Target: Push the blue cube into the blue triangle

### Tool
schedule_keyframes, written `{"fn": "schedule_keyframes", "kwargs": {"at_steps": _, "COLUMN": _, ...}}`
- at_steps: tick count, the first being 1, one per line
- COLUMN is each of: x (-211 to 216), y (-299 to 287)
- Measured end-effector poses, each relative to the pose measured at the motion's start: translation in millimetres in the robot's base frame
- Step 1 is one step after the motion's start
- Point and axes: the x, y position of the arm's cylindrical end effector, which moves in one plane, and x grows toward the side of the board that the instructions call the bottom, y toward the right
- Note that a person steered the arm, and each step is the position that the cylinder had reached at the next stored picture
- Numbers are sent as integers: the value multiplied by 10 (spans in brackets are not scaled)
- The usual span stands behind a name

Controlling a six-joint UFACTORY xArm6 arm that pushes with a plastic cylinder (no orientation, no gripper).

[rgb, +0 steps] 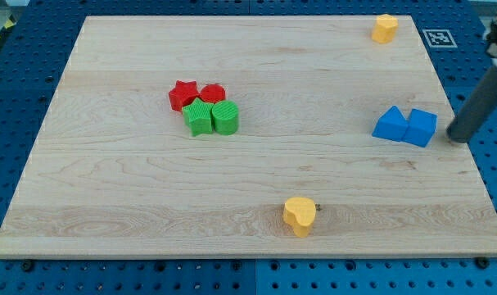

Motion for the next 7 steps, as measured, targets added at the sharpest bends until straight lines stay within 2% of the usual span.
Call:
{"fn": "schedule_keyframes", "kwargs": {"at_steps": 2, "x": -122, "y": -339}}
{"fn": "schedule_keyframes", "kwargs": {"at_steps": 3, "x": -149, "y": -342}}
{"fn": "schedule_keyframes", "kwargs": {"at_steps": 4, "x": -410, "y": -124}}
{"fn": "schedule_keyframes", "kwargs": {"at_steps": 6, "x": -788, "y": -103}}
{"fn": "schedule_keyframes", "kwargs": {"at_steps": 7, "x": -791, "y": -103}}
